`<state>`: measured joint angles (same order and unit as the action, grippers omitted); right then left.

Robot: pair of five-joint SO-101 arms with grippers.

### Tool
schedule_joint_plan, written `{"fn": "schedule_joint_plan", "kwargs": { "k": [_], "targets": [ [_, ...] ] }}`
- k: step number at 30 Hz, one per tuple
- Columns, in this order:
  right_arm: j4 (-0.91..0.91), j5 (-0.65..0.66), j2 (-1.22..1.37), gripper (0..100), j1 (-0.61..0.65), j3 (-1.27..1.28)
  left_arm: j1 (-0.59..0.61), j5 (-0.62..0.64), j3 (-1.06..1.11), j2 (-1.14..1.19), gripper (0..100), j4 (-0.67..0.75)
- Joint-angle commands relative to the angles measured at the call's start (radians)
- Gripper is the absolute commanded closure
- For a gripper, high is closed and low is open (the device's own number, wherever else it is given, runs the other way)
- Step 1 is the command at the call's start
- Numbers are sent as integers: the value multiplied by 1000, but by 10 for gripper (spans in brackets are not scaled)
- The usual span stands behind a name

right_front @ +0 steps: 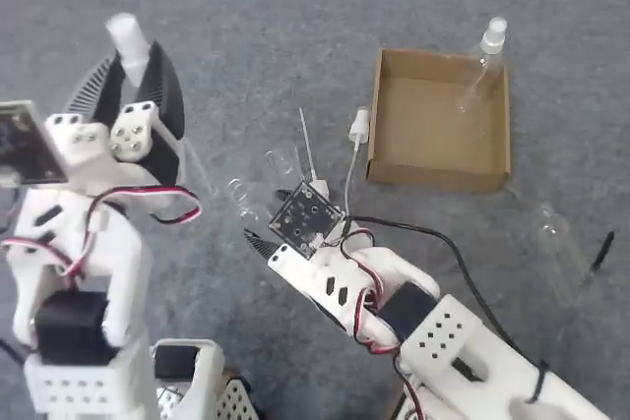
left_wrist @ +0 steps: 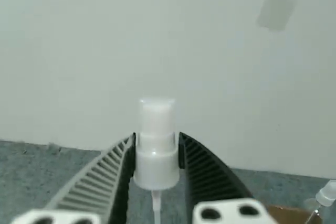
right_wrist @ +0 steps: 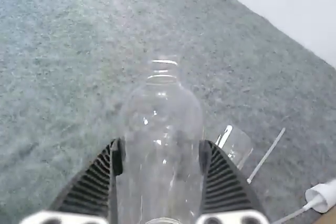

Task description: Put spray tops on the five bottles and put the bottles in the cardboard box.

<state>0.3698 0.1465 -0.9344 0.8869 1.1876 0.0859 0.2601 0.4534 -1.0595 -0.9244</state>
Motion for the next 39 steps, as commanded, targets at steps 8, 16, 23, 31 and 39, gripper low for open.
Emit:
{"fn": "schedule_joint_plan", "kwargs": {
  "k": [8, 16, 23, 31, 39],
  "targets": [
    [-27, -12, -42, 993, 7, -9, -78, 8, 150, -11, 989, 164],
    [-28, -9, -51, 993, 4, 11, -118, 29, 259, -18, 989, 161],
    [-27, -3, -51, 993, 4, 12, -157, 44, 315, -20, 989, 164],
    [-27, -3, -51, 993, 7, 29, -9, 43, 214, -11, 989, 293],
    [-27, -6, -51, 993, 7, 29, -15, 48, 219, -18, 989, 226]
  ]
}}
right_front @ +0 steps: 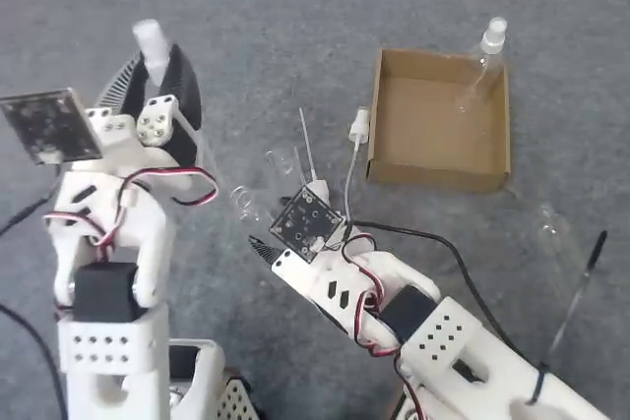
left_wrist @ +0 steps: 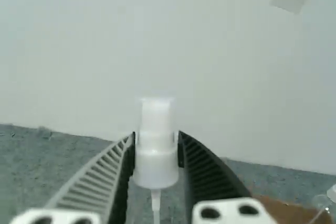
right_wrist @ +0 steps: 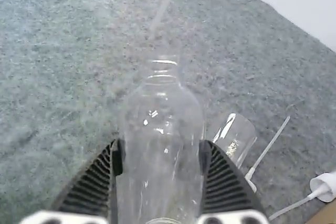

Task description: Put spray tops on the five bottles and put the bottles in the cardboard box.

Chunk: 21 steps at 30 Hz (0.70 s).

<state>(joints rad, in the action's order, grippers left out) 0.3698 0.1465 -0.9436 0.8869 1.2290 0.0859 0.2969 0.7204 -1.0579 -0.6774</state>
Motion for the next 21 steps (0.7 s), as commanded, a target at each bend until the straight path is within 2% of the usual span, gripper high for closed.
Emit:
{"fn": "schedule_joint_plan", "kwargs": {
  "k": [1, 8, 13, 21],
  "targets": [
    [-27, -8, -42, 993, 7, -12, -23, 11, -36, -20, 989, -17],
    [-27, -11, -42, 993, 7, -9, -81, 12, 68, -21, 989, 87],
    [-27, -11, -42, 993, 7, -9, -80, 9, 113, -21, 989, 94],
    [-38, -12, -42, 993, 1, -9, -175, 12, 124, -78, 989, -144]
  ]
}}
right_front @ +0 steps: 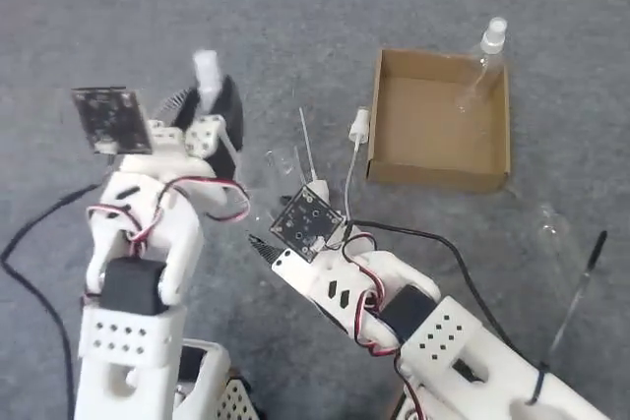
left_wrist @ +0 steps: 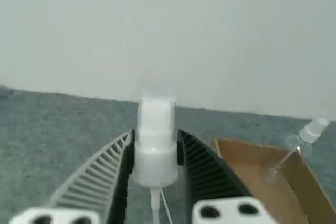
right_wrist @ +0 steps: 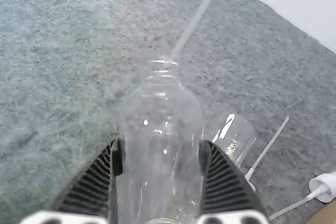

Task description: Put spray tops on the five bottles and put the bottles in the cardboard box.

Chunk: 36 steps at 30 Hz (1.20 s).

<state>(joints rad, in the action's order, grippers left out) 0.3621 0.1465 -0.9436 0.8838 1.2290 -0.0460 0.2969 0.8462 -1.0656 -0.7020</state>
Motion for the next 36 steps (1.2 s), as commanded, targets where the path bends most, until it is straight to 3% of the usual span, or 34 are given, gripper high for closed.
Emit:
{"fn": "schedule_joint_plan", "kwargs": {
  "k": [1, 5, 10, 16, 21, 30, 36],
  "targets": [
    [-30, -14, -42, 993, 4, -9, -55, 9, -2, -95, 989, -163],
    [-70, -106, -44, 993, 2, -6, -84, 6, -1, -198, 989, -269],
    [-111, -244, -44, 993, -42, -5, -94, -15, 71, -222, 989, -261],
    [-266, -245, -44, 993, -67, 75, -94, -43, 107, -222, 980, -207],
    [-271, -245, -44, 993, -65, 80, -87, -43, 51, -222, 915, -213],
    [-268, -245, -44, 993, -65, 81, -86, -75, -110, -212, 905, -230],
    [-268, -244, -44, 993, -65, 83, -87, -75, -142, -52, 830, -273]
  ]
}}
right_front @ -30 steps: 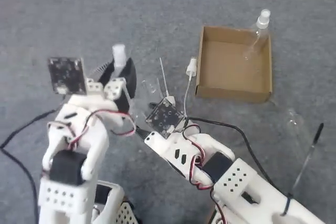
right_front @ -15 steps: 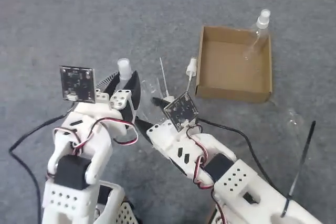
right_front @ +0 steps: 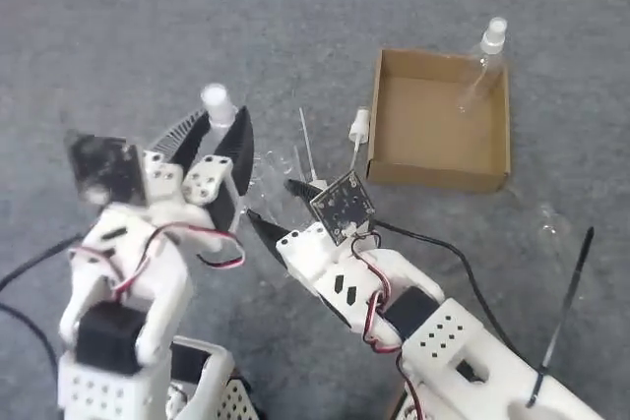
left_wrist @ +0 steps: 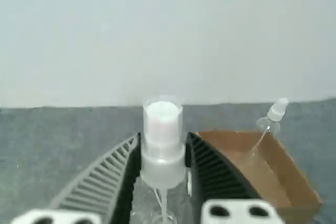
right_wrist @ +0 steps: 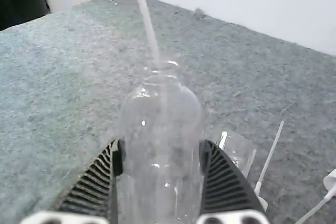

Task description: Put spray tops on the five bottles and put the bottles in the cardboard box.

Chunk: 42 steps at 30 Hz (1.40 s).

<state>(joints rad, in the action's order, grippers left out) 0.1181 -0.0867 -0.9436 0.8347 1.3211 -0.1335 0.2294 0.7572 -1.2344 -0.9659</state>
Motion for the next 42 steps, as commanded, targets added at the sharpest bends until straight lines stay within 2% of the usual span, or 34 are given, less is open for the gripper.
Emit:
{"fn": "schedule_joint_plan", "kwargs": {
  "k": [1, 9, 12, 16, 21, 25, 28, 32, 37, 39, 42],
  "targets": [
    [-24, -11, -44, 993, -16, -9, 2, -8, -61, 144, 830, -2],
    [-22, -11, -44, 993, -21, -9, 5, -14, -159, 166, 829, -5],
    [-22, -11, -44, 993, -21, -9, 87, -20, -186, 166, 844, -2],
    [-22, -11, -44, 993, -22, -9, 160, -25, -182, 167, 930, -6],
    [-22, -11, -44, 993, -22, -9, 155, -44, -64, 160, 949, 2],
    [-22, -11, -44, 993, -18, -9, 69, -48, 74, 158, 949, 66],
    [-21, -11, -44, 993, -21, -9, 40, -48, 87, 158, 949, 80],
    [-21, -11, -44, 993, -22, -9, 51, -48, 42, 157, 949, 63],
    [42, 41, -44, 993, -41, -55, 153, -48, -7, 71, 948, 35],
    [90, 57, -42, 993, -79, -118, 172, -48, 39, -5, 948, 23],
    [163, 58, -27, 993, -150, -244, 130, -48, 174, -115, 947, 14]
  ]
}}
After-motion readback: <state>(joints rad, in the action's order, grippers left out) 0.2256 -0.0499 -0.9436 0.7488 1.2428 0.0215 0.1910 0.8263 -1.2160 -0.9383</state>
